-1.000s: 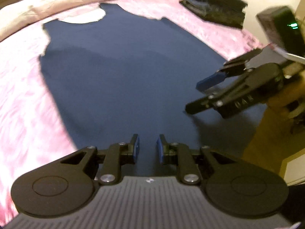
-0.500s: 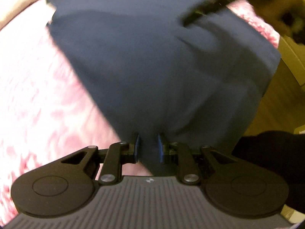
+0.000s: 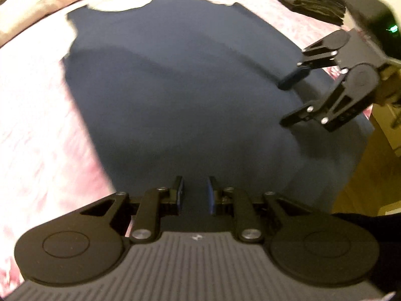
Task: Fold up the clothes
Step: 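Release the vest hem and hold both grippers open above the flat vest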
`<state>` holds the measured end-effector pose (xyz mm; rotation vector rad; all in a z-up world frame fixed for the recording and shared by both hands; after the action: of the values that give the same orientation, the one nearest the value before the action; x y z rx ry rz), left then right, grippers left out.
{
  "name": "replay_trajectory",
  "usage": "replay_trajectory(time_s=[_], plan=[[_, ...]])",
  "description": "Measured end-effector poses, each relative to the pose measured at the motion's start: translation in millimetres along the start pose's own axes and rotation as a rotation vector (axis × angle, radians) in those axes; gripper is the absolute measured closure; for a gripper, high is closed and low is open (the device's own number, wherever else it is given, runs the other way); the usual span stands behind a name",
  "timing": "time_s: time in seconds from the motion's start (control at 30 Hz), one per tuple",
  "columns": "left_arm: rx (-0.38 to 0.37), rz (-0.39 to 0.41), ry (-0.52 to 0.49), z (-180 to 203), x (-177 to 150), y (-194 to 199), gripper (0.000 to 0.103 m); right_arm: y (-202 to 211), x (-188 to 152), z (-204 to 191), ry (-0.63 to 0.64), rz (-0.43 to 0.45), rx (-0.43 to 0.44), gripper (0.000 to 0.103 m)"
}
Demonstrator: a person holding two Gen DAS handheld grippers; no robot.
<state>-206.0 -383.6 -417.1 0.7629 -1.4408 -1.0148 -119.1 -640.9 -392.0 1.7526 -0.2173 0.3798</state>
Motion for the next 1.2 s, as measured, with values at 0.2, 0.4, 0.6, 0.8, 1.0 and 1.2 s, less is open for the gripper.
replay_trajectory(time_s=[0.2, 0.4, 0.6, 0.8, 1.0, 1.2], plan=[[0.049, -0.073, -0.021, -18.0, -24.2, -6.0, 0.087, 16.5, -38.3, 30.7, -0.253, -0.057, -0.080, 0.036], [0.089, -0.139, 0.006, -37.9, -51.5, 27.1, 0.088, 43.1, -54.1, 29.5, -0.444, -0.058, -0.112, 0.036], [0.149, -0.101, 0.077, -47.6, -51.1, 87.9, 0.075, 100.0, -50.1, 0.3, -0.703, 0.066, -0.151, 0.035], [0.178, -0.040, 0.056, -48.5, -42.2, 133.4, 0.047, 161.5, -46.4, -41.1, -0.773, 0.185, -0.201, 0.008], [0.209, 0.034, 0.041, -49.3, -16.6, 155.1, 0.023, 198.9, -50.3, -70.3, -0.829, 0.202, -0.226, 0.008], [0.224, 0.056, 0.050, -53.8, 1.5, 177.1, 0.022, 221.2, -53.2, -90.4, -0.821, 0.163, -0.271, 0.008]])
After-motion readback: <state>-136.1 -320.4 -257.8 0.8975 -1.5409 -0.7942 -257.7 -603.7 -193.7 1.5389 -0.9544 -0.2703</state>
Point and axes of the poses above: each gripper's, at about its wrist camera, not at the fingertips, and y roughly against the way its jaws point, z to its right, x to its top, the point moved 9 cm from there along -y, roughly the way its jaws point, and after that the axes turned 6 degrees about x, right-handed, at the moved point
